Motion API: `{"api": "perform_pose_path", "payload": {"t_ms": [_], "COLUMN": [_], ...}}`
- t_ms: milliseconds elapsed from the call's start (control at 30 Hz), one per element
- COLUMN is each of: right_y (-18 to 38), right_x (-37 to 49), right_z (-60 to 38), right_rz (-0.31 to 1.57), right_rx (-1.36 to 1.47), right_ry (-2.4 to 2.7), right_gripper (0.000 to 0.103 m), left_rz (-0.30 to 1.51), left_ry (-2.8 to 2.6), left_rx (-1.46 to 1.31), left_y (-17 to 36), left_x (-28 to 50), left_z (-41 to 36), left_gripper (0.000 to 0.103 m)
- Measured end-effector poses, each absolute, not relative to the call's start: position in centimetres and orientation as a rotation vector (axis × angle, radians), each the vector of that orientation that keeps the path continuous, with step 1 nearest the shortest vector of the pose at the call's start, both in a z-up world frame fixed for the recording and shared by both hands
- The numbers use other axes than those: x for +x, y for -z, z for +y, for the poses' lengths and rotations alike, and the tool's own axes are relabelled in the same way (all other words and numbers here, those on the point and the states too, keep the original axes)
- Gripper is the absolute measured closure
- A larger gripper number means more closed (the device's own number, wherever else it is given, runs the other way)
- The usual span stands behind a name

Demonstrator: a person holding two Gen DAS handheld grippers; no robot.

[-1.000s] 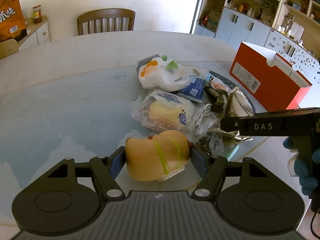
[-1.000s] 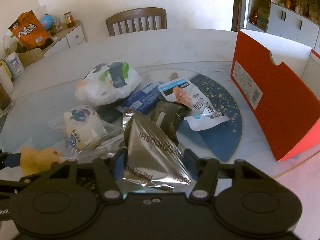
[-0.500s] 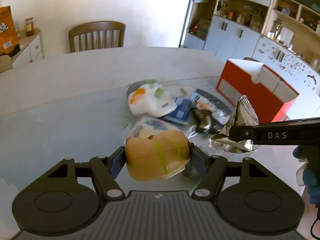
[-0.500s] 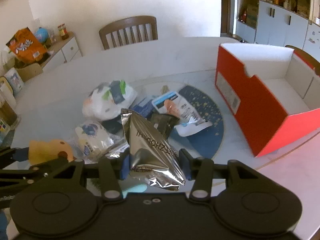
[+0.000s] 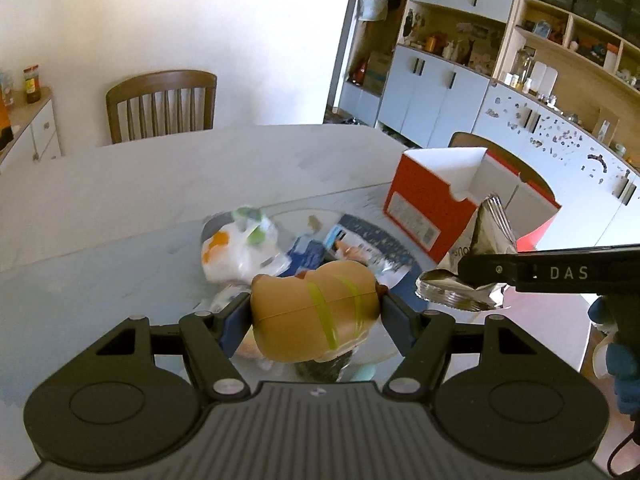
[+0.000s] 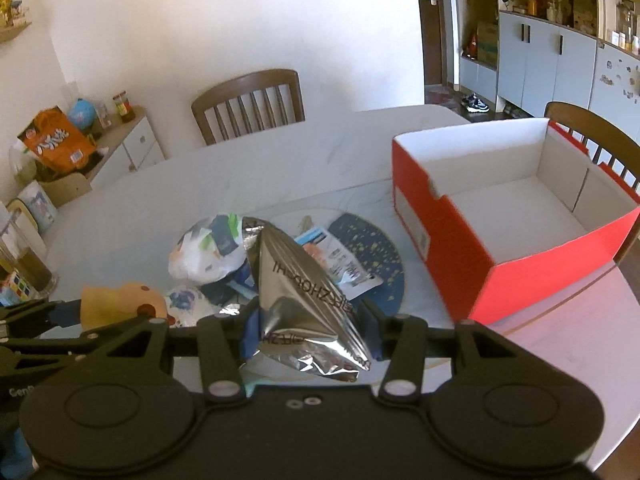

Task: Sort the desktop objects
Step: 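Lift yellow toy with left tool while right tool lifts foil bag, then carry yellow toy in left tool into shoebox while right tool carries foil bag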

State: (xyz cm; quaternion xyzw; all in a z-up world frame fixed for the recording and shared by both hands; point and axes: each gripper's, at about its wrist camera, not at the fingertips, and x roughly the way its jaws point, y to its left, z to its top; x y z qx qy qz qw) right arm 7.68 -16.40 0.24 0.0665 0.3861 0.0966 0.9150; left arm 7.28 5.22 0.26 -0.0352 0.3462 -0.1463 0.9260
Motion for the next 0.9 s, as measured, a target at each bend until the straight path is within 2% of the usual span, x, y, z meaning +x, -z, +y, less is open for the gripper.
{"api": "perform_pose_path", "payload": {"t_ms": [500, 900], "right_y": [-3.5, -3.8], "right_x": [10.2, 13.0], "right_z": [-26.5, -33.3], "right_rz": [0.751, 0.740], "right_rx": [0.154, 0.163], "right_ry": [-0.253, -0.254], "right_gripper": [0.053, 0.053], "left_rz": [0.676, 0.658], "left_ry": [0.300, 0.333], "left_rx": [-0.055, -0.022], "left_y": [-3.8, -4.9], "left_x": [10.1, 12.8], "left_z": [-5.9, -13.7], "left_gripper": [0.034, 0.034]}}
